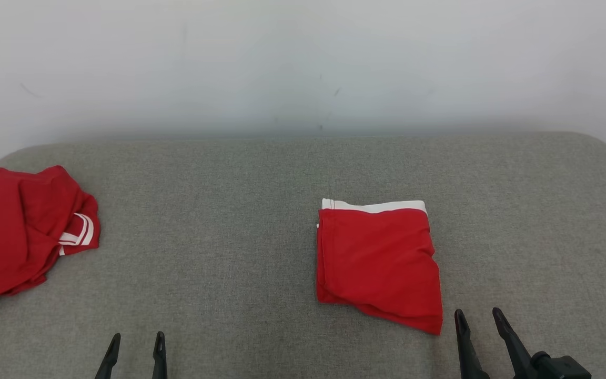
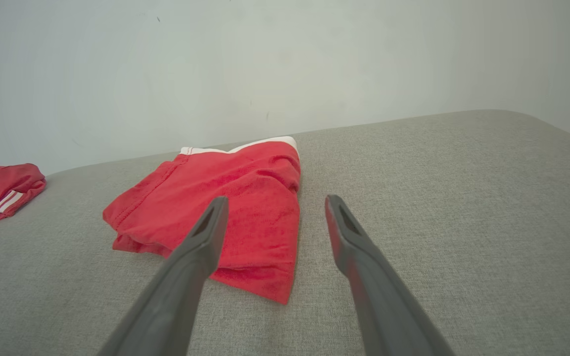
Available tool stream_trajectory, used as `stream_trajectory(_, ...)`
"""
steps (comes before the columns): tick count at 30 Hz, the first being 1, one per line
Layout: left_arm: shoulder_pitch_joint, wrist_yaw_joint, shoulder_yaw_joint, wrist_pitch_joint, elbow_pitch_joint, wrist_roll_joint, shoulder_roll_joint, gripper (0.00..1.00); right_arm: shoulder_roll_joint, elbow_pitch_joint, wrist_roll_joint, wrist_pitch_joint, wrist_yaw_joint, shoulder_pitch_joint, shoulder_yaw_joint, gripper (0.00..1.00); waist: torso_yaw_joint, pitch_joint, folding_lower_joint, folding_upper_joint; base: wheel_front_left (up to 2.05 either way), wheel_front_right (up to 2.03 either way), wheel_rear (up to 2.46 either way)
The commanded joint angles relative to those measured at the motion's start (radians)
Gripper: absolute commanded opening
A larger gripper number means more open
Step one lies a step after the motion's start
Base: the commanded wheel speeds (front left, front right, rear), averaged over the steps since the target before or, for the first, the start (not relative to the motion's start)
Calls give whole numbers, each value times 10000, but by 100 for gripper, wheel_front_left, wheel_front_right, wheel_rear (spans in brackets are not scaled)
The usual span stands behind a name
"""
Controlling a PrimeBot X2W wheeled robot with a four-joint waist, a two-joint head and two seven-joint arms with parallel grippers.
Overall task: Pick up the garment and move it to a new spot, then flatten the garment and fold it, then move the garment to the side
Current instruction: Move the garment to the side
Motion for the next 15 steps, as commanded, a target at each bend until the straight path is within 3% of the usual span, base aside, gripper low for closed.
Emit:
stream_trajectory(1,-15,-12,21,-18,5,65,-4,100,-29,-17,14,-17,-24,-40,6,100,-3,-2,0,0,0,0,0)
stream_trajectory(15,-46,32,-8,-18,19,-10,-5,100,-21,-60,-22,-17,-23,-39,-42,100,-1,52,0,0,0,0,0)
